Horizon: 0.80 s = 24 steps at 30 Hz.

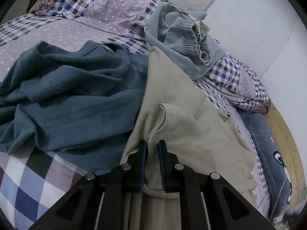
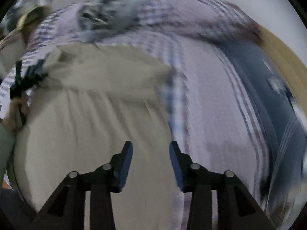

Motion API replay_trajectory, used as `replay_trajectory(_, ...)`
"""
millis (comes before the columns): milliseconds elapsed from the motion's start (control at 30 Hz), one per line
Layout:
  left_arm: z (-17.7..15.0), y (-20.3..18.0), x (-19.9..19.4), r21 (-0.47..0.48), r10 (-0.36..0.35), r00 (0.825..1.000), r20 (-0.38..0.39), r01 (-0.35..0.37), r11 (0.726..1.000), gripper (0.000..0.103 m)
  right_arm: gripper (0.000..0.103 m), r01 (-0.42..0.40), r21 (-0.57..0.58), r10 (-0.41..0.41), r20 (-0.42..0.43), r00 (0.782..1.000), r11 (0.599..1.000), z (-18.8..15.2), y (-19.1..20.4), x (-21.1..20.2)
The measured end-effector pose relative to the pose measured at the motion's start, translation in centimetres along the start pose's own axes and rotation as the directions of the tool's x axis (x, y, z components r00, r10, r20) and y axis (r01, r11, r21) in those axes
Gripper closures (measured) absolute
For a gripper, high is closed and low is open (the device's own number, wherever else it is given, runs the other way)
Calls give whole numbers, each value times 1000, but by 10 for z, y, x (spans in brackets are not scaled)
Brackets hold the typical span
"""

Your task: Fold clothes

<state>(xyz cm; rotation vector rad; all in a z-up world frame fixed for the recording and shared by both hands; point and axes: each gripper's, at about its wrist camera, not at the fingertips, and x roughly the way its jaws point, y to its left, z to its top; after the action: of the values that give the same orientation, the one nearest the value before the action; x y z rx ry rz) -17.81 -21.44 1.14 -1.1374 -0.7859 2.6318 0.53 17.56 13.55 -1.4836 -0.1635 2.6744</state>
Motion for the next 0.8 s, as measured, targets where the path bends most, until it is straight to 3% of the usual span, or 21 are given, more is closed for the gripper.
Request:
replay_trajectory(33,0,0,0,-1,0,1000,-1,0,1000,91,50,-28,-36,29,11,1000,999,28,3,12)
replay_trajectory(100,0,0,1,-3,0,1000,-4,0,1000,91,49,-64,-92,65,5,998,994,80,-1,47)
replay_trajectory(233,0,3,1,-16,-13,1000,-7,13,1000,91,49,-109,-71,105,-61,993,992,144,-39,125)
replay_trajectory(333,-1,5,2,-27,-23,1000,-10,23,999,92,49,-82,-62,75,-99,992,995,176,-58,169)
replay_trajectory(533,-1,3,2,-13,-12,1000,-9,12,1000,92,49,-46,-89,27,-197,980,995,184,-71,235)
replay_trajectory(733,-1,4,1,-16,-15,1000,-9,15,1000,92,49,95,-150,-121,-178,976,984,187,-70,256)
replay_trajectory(800,-1,4,1,-14,-17,1000,-7,17,1000,93,49,91,-136,-115,-175,978,986,191,-75,257)
